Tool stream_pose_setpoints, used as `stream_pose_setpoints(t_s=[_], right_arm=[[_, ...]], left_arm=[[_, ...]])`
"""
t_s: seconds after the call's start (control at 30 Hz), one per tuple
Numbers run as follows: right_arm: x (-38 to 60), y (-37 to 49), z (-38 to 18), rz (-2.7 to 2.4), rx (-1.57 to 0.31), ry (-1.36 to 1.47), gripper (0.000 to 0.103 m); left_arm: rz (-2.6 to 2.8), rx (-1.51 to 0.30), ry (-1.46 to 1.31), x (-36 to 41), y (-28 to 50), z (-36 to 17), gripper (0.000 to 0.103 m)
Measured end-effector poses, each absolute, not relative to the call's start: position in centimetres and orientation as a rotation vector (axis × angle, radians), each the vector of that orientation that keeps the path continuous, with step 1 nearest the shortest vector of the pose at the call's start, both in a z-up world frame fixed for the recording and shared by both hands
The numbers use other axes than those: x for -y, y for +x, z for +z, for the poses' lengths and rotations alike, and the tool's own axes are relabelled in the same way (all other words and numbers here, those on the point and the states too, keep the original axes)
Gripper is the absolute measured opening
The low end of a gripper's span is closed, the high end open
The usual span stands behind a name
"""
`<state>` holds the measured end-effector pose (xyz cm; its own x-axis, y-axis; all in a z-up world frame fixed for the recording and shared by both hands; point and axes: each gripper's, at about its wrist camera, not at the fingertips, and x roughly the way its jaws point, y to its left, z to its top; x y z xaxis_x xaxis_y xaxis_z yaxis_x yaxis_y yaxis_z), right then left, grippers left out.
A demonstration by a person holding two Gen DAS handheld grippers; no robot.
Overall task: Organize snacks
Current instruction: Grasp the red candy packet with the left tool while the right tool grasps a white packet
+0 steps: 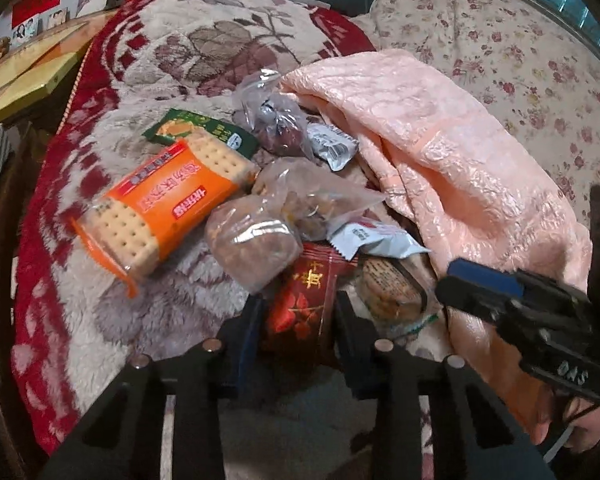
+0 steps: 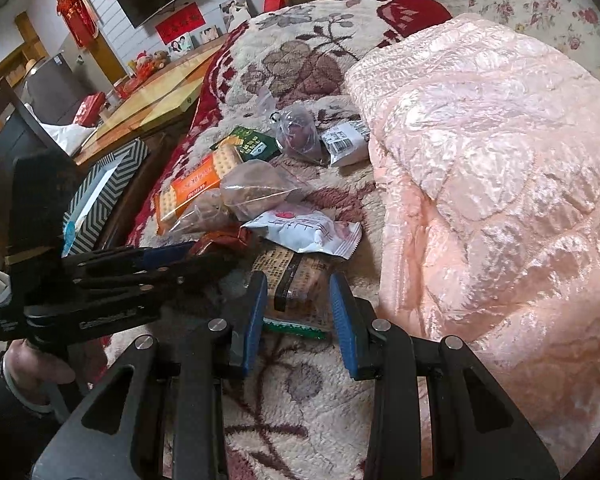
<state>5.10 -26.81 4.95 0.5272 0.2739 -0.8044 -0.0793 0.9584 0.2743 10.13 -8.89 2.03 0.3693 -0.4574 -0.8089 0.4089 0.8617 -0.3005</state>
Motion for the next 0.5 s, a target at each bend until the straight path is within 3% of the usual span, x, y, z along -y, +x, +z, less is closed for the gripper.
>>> stream_pose_setpoints(t_s=[0.07, 0.17, 0.3, 0.47, 0.5], right_arm=[[26.5, 5.5, 5.1, 0.224, -0.996, 0.199, 0.032], [25.6, 6.8, 5.2, 0.24, -1.013, 0.118, 0.05], [25.4, 8.6, 5.2, 0.272, -1.016, 0.057, 0.05], [24.4, 12.3, 3.2, 0.387, -1.152, -0.085, 0.051], [24.2, 13.0, 2.8, 0.404, -1.174, -0.125, 0.056]], left_arm=[[-0.551, -1.04, -0.026, 8.6, 9.4, 2.4, 0.036], [-0.548, -1.05, -0.032, 7.6, 8.6, 2.8, 0.036], [-0.541, -1.06, -0.053, 5.9, 7.9, 3.0, 0.035], [-0.513, -1.06, -0.012, 4.5, 7.0, 2.8, 0.035], [-0.506, -1.063, -0.013, 4.3, 7.0, 2.6, 0.034]])
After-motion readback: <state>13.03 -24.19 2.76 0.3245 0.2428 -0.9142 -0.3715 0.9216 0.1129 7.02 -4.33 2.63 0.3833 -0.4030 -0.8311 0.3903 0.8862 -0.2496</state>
